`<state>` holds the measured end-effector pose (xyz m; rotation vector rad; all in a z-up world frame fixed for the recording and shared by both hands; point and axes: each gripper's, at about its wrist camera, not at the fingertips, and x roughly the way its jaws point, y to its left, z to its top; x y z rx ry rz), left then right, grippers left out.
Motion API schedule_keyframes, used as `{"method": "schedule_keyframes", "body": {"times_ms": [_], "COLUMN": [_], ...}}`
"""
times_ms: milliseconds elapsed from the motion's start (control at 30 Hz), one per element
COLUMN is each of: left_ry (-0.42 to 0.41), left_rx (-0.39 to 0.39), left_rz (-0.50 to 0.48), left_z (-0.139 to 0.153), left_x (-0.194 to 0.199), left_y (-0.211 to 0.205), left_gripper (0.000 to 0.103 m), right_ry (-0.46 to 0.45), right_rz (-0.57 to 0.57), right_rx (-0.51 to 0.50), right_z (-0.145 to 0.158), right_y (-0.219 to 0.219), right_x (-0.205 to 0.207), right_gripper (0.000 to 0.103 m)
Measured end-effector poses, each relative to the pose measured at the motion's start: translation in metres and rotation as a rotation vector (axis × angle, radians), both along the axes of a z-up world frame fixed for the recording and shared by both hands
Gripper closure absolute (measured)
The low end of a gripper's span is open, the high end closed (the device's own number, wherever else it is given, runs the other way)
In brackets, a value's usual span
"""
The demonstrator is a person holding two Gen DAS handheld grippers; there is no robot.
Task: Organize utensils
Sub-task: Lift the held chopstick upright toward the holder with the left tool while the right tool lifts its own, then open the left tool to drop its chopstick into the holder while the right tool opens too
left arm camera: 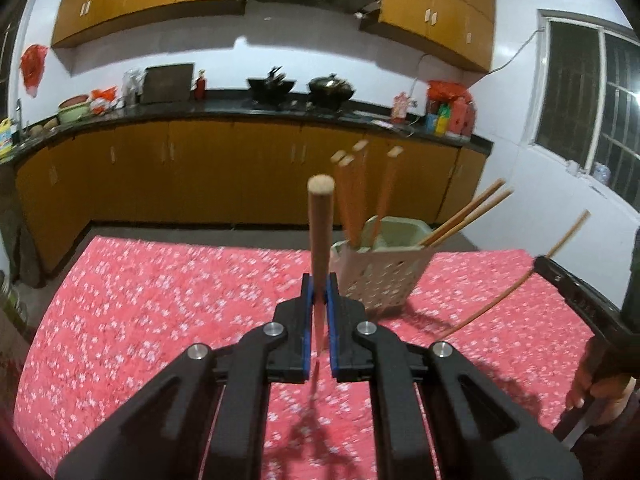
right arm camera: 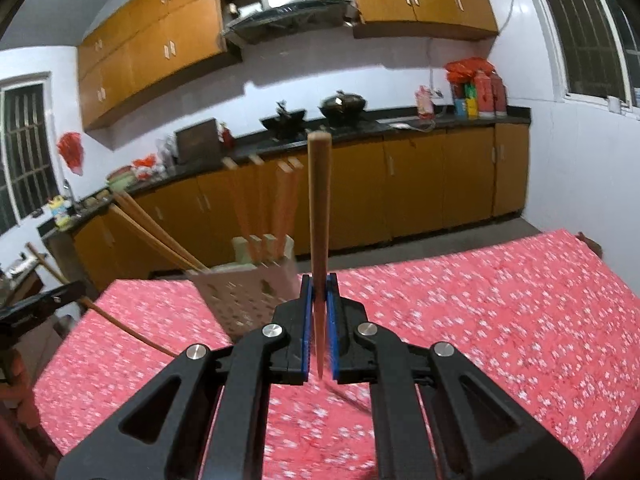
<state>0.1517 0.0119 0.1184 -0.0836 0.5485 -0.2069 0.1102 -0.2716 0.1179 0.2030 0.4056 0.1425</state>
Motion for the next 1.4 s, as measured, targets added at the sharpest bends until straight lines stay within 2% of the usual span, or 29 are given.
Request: {"method": "schedule_keyframes", "body": {"times_ms": [233,367,467,600,733,933,1267,1300,1367,1400], "left_ry": [-0.107,-0.182,-0.250,-0.326,-0.365,-0.312,-0.254,-0.253,-0.249,-0.248], "left_rx": [-0.030,-0.066,-0.106,-0.139,-0.114,-0.112,-0.115,-0.122,-0.140,-0.148], "left_rz": [-0.085,-0.090,-0.072,-0.033,0.014,0.038,0.039,0.042,0.044,0.045], "left_z": [0.045,0.071,0.092,0.109,0.110,0.080,0.051,0.050,0.052,0.053], "left_x": [-0.008,-0.006,-0.001,0.011,0.029,0.061,0.081,0.080,0.076,0.075], "left_y": [-0.023,-0.031,-0.035,-0.044,-0.049,-0.052,-0.054,-0.052,-0.045,-0.041], "left_gripper": [0.095,0.095,0.095,0.095,0.095,0.095,0.094,0.092,0.085,0.081], "right_ry": [-0.158,-0.287,-0.369,-0.415,-0.394,-0.311,-0.237,-0.236,-0.246,-0.253], "right_rz": [0.105,0.100,0.065,0.037,0.035,0.028,0.055,0.058,0.054,0.051], "right_rx": [0.057,0.056,0.043,0.023,0.002,-0.029,-0.035,-0.035,-0.025,-0.018], "right_z": [0.060,0.093,0.108,0.108,0.094,0.064,0.048,0.048,0.051,0.053], "right_y": [0.015,0.024,0.029,0.036,0.045,0.051,0.055,0.054,0.051,0.048], "right_x": [-0.012,-0.015,-0.007,0.008,0.031,0.060,0.071,0.070,0.063,0.060], "right_gripper": [0.095,0.095,0.095,0.095,0.095,0.095,0.094,0.093,0.076,0.072]}}
